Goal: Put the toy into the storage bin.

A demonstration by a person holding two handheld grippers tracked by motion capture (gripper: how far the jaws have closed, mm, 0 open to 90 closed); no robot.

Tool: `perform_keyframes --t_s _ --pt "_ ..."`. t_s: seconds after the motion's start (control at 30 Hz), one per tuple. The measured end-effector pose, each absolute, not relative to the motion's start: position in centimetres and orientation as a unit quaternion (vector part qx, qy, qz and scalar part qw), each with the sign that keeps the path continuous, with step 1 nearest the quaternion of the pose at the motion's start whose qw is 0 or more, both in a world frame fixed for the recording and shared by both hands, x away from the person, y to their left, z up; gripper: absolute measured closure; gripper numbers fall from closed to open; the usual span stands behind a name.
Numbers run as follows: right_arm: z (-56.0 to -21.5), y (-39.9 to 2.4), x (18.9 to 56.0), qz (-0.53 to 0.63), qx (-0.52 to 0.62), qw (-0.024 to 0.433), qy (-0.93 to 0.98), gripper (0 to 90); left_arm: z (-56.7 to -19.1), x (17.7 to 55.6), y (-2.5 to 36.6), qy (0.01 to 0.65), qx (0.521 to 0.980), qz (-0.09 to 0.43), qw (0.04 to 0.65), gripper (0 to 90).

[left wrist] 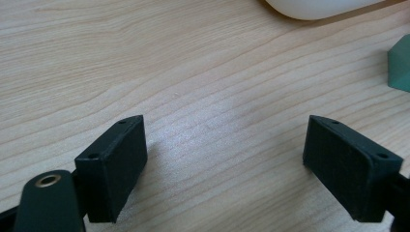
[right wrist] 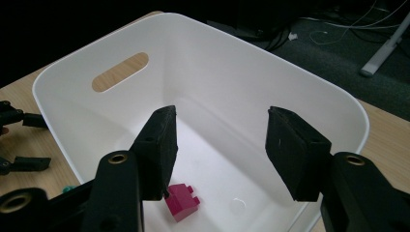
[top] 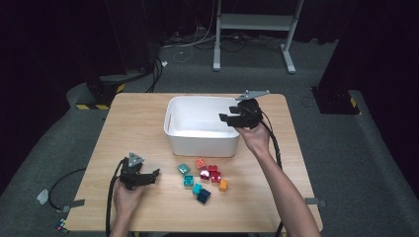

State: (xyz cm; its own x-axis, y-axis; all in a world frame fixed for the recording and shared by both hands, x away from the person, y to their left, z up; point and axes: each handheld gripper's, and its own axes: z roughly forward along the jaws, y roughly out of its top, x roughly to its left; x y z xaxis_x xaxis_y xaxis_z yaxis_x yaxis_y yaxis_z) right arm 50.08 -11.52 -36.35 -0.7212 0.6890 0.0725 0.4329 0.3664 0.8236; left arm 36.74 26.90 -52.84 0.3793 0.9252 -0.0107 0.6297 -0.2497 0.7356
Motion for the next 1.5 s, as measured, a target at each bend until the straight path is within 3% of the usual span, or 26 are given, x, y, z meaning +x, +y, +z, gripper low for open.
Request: perform_keyframes --t_s 1.5 --pt "-37.4 -16.7 44.8 0.5 0.355 0.141 0.777 43.5 -52.8 36.7 26.9 0.512 0.759 0.22 0.337 16.0"
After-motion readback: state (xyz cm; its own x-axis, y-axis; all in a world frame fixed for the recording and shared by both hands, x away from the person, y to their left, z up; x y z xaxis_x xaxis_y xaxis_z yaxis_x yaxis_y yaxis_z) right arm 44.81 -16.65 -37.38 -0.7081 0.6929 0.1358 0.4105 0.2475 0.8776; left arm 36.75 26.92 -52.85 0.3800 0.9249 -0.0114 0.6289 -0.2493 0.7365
